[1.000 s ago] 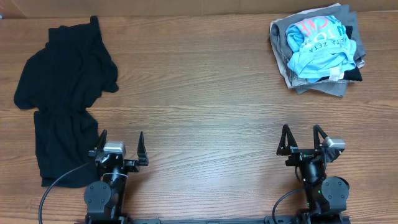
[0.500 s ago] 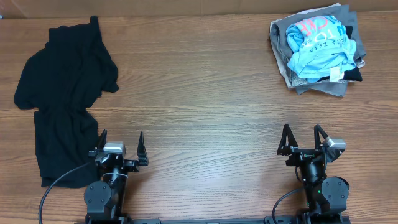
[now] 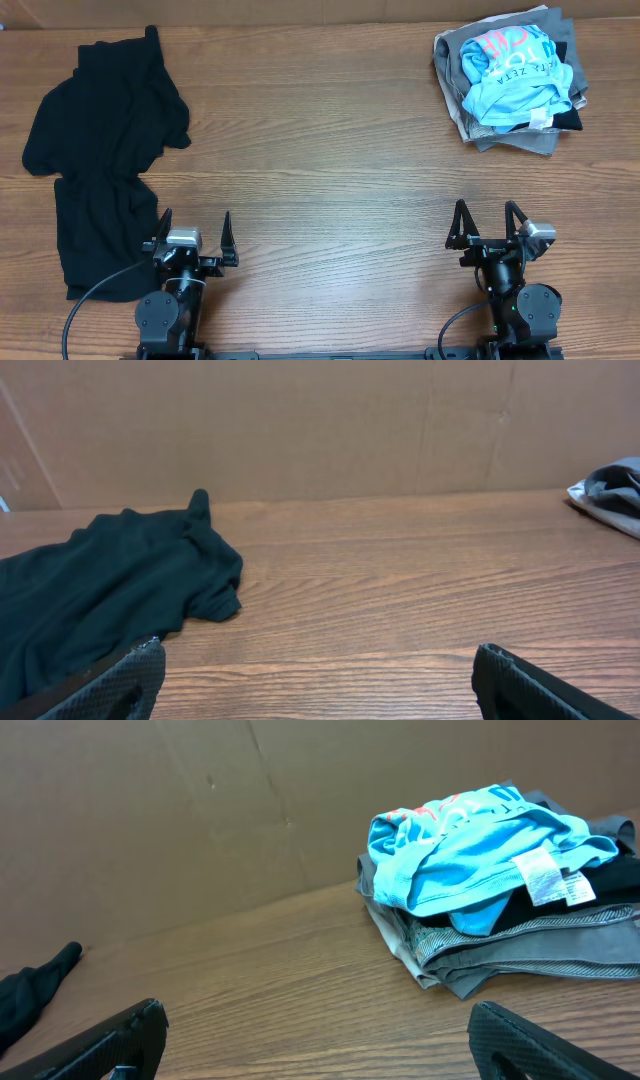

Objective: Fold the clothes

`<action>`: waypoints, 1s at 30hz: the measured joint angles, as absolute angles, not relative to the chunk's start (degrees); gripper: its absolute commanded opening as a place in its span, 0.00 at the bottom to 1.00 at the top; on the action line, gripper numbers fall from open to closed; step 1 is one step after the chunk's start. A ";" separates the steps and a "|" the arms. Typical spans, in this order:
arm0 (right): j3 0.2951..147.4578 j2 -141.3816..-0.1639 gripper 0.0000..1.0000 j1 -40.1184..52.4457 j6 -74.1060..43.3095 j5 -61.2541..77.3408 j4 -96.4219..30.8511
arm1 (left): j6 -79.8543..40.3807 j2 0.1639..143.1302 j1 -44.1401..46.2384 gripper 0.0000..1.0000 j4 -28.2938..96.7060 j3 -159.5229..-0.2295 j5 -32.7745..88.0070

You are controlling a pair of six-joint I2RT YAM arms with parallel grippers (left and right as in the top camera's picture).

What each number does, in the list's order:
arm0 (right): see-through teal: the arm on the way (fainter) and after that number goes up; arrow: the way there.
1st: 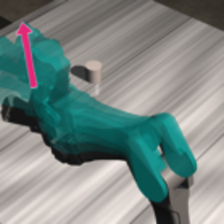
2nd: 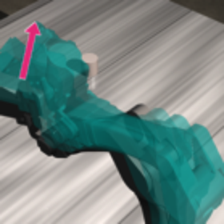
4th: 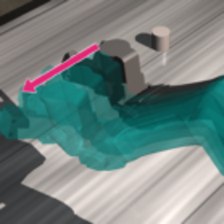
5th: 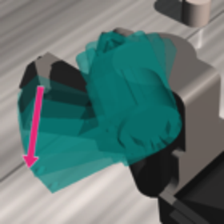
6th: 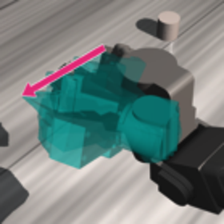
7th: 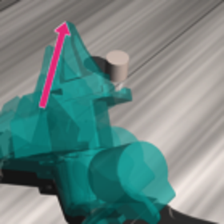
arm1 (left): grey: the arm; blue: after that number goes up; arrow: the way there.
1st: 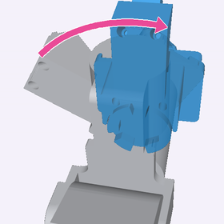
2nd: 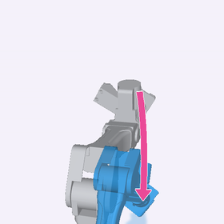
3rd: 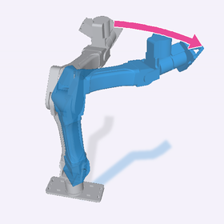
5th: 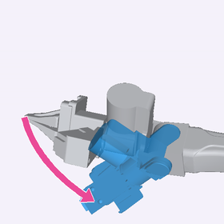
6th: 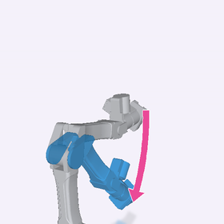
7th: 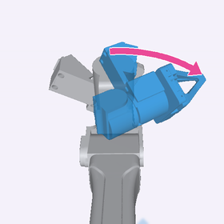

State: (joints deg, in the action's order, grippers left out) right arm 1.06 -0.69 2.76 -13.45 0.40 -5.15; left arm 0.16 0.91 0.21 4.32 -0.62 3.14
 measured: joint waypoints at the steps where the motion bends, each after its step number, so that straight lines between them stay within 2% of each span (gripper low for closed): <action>1: 1.06 -0.69 1.00 2.76 -13.47 0.40 -5.17 | 0.16 0.91 0.21 1.00 4.32 -0.62 3.14; 14: 1.06 -0.69 1.00 2.76 -13.45 0.40 -4.64 | 0.14 0.91 0.21 1.00 4.32 -0.62 3.14; 30: 1.06 -0.69 1.00 2.76 -13.47 2.44 3.86 | -0.30 0.91 0.21 1.00 4.32 -0.69 4.51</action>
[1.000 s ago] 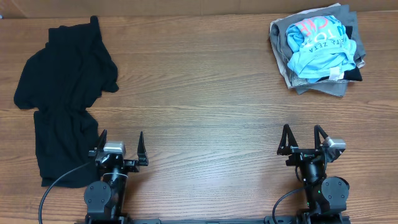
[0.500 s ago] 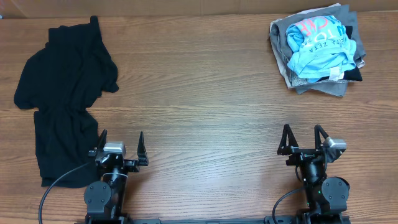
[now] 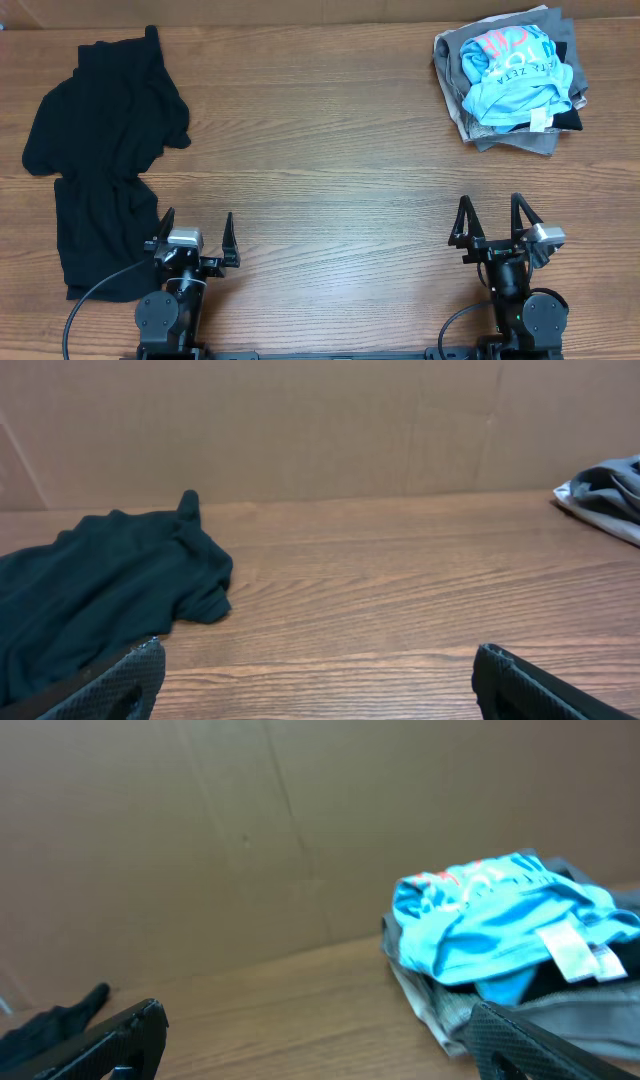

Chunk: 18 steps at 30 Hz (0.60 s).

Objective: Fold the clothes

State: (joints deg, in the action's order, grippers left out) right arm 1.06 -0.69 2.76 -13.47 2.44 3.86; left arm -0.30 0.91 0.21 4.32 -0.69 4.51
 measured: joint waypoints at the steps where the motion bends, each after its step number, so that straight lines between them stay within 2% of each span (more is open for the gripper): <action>1: 1.06 -0.69 1.00 2.76 -13.47 3.05 4.10 | -0.32 0.91 0.21 1.00 4.45 -0.80 4.69; 10: 2.04 -0.69 1.00 2.76 -13.45 7.05 2.90 | -0.49 3.49 0.21 1.00 7.11 -7.79 5.34; 18: 9.67 -1.56 1.00 2.76 -12.49 8.51 -2.24 | -0.49 17.17 0.21 1.00 7.18 -17.37 6.24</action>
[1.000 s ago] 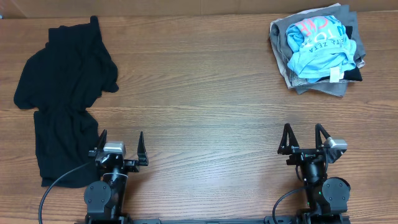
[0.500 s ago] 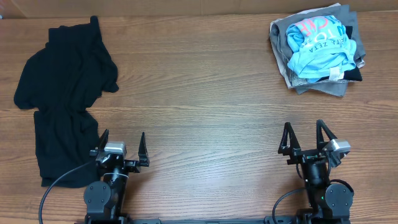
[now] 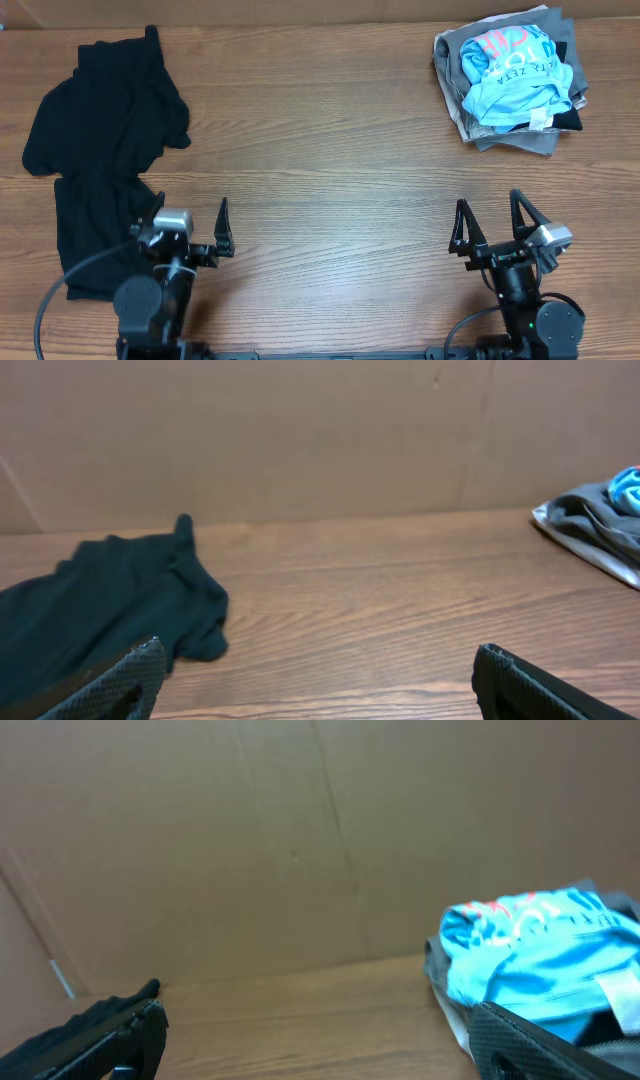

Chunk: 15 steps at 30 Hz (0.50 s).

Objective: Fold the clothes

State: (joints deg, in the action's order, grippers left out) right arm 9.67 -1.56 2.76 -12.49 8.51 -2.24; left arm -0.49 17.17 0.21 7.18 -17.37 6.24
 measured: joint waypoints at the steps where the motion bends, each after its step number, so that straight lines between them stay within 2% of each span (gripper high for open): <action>1: 10.79 -2.13 1.00 2.76 -12.08 8.78 -3.03 | -0.49 19.35 0.21 1.00 7.27 -18.76 6.79; 7: 19.44 -10.07 1.00 2.76 -10.81 9.91 -8.69 | -0.49 34.39 0.21 1.00 9.30 -30.96 11.25; 15: 36.51 -31.88 1.00 2.76 -9.43 13.02 -21.87 | 0.27 53.36 0.21 1.00 19.22 -51.64 15.97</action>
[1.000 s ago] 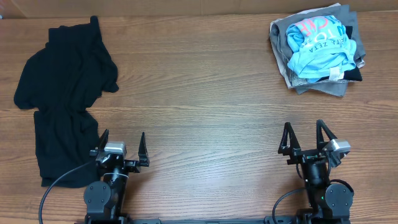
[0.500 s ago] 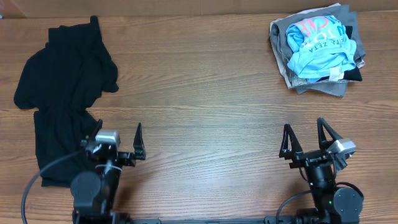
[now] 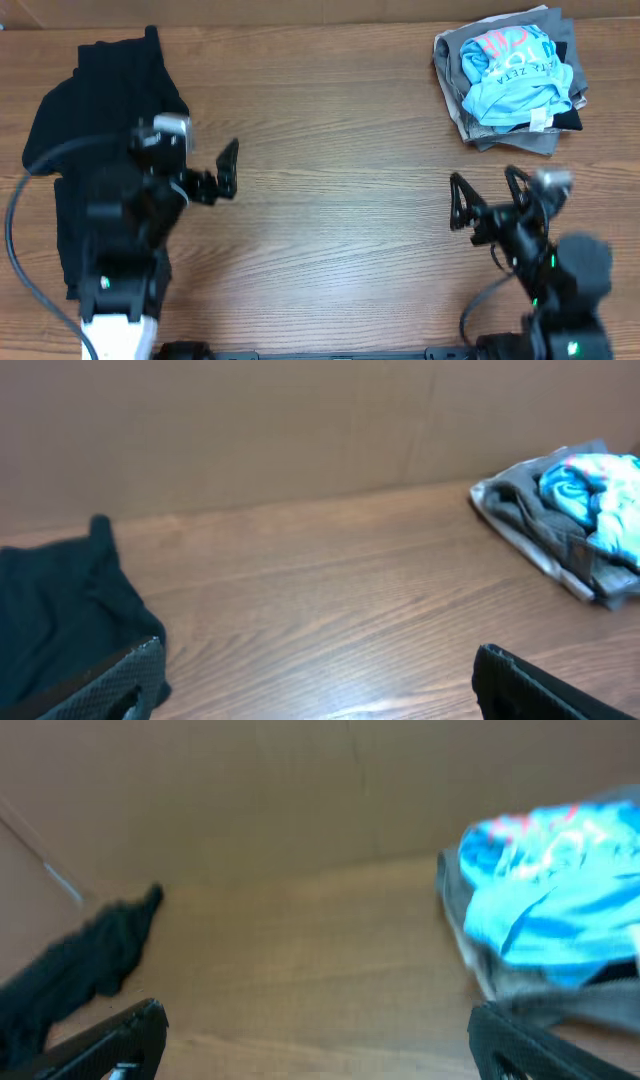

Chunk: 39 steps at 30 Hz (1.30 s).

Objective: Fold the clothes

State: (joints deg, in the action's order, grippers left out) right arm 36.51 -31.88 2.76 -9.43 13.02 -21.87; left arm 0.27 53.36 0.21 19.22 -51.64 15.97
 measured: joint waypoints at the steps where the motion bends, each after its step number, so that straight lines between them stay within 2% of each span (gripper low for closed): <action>1: 39.75 -36.67 1.00 2.76 -8.91 13.54 -23.83 | 0.95 55.37 0.21 1.00 21.23 -53.93 16.25; 8: 58.61 -62.28 1.00 2.76 -6.63 18.31 -35.33 | 8.60 70.63 0.21 1.00 30.87 -67.66 18.92; 13: 62.89 -74.35 1.00 2.76 -6.37 23.70 -32.42 | 11.25 77.93 0.10 1.00 29.98 -68.95 19.57; 15: 63.02 -78.04 1.00 2.76 -6.31 26.04 -30.94 | 12.45 80.14 0.10 0.93 28.77 -68.97 19.49; 17: 63.02 -81.23 1.00 2.76 -6.33 28.23 -30.57 | 13.67 82.02 0.10 0.91 27.79 -68.97 18.15; 20: 63.02 -84.47 0.98 2.76 -6.33 30.81 -30.41 | 14.37 85.14 0.10 0.91 25.71 -69.01 13.65; 22: 63.02 -85.65 0.96 2.76 -6.37 31.94 -30.46 | 14.76 87.50 -0.10 0.85 24.08 -69.04 10.20; 27: 63.02 -86.15 0.91 2.76 -6.17 33.30 -30.48 | 15.29 94.83 -1.21 0.83 20.40 -69.06 3.97; 39: 63.02 -86.15 0.79 2.76 -6.17 33.74 -32.25 | 15.22 109.38 -3.90 0.79 16.27 -69.14 -0.60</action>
